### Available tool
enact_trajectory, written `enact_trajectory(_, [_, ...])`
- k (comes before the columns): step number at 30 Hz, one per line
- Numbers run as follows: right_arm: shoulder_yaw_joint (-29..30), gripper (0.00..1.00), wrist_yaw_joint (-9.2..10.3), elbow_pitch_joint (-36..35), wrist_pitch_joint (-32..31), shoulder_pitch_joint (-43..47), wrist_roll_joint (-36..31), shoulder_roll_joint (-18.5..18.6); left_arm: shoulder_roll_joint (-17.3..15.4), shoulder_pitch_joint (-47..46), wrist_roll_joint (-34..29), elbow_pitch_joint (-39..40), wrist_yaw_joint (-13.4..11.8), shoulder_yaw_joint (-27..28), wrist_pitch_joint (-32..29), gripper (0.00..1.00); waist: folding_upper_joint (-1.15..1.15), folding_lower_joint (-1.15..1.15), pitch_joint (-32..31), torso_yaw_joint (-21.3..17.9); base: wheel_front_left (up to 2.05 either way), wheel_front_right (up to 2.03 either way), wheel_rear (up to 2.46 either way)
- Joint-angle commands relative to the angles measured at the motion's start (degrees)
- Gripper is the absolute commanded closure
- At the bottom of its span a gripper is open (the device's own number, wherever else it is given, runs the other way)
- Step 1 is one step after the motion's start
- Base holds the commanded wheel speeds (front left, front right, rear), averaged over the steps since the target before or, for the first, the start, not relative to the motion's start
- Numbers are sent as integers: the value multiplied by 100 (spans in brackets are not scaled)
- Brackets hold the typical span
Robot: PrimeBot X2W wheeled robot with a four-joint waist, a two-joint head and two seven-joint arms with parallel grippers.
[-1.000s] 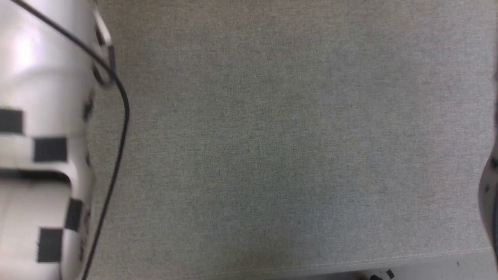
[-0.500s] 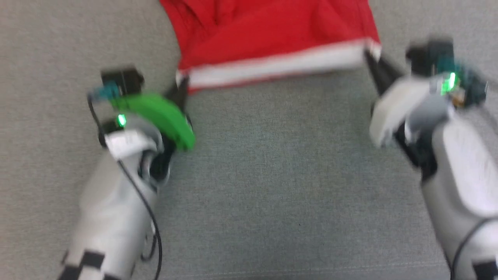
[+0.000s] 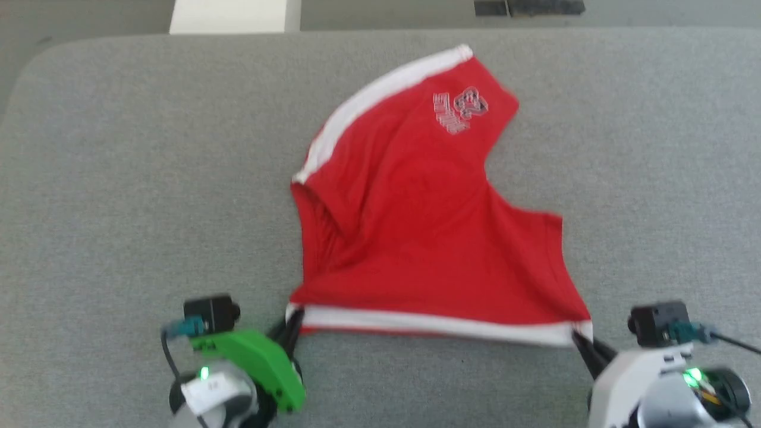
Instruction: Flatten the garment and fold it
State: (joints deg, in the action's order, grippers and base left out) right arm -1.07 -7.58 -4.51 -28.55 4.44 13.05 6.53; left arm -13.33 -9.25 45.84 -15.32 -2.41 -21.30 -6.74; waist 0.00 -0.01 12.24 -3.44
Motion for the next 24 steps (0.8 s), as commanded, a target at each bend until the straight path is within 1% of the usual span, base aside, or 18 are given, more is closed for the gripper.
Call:
enact_trajectory(1, [111, 100, 9, -188, -206, 247, -56, -28, -108, 327, 21, 139, -126, -28, -122, 100, 0, 1, -197, 54, 0, 0, 0])
enact_trajectory(5, [305, 100, 9, -664, -824, 827, -30, -80, -245, 901, 40, 683, -347, -187, -485, 100, 0, 1, -284, 81, 0, 0, 0])
enact_trajectory(8, [450, 100, 9, -960, -1169, 1115, 18, -122, -307, 1159, 3, 1045, -461, -316, -659, 100, 0, 1, -312, 123, 0, 0, 0])
enact_trajectory(10, [527, 100, 9, -1155, -1184, 1169, 32, -141, -263, 1221, 5, 1283, -447, -355, -607, 100, 0, 1, -303, 153, 0, 0, 0])
enact_trajectory(12, [616, 100, 9, -1302, -1019, 1097, -15, -159, -189, 1183, -35, 1439, -385, -386, -455, 100, 0, 1, -288, 194, 0, 0, 0])
enact_trajectory(15, [706, 100, 9, -1418, -680, 809, -172, -177, -28, 947, -176, 1557, -316, -419, -153, 100, 0, 1, -238, 262, 0, 0, 0])
enact_trajectory(18, [665, 100, 9, -1381, -441, 331, -333, -91, 165, 599, -261, 1587, -243, -423, 97, 100, 0, 1, -151, 321, 0, 0, 0])
enact_trajectory(20, [588, 100, 9, -1269, -371, -58, -408, 16, 270, 324, -340, 1541, -202, -434, 221, 100, 0, 1, -79, 378, 0, 0, 0])
enact_trajectory(24, [362, 100, 9, -823, -345, -950, -442, 390, 470, -247, -461, 1330, -175, -418, 405, 100, 0, 1, 113, 527, 0, 0, 0])
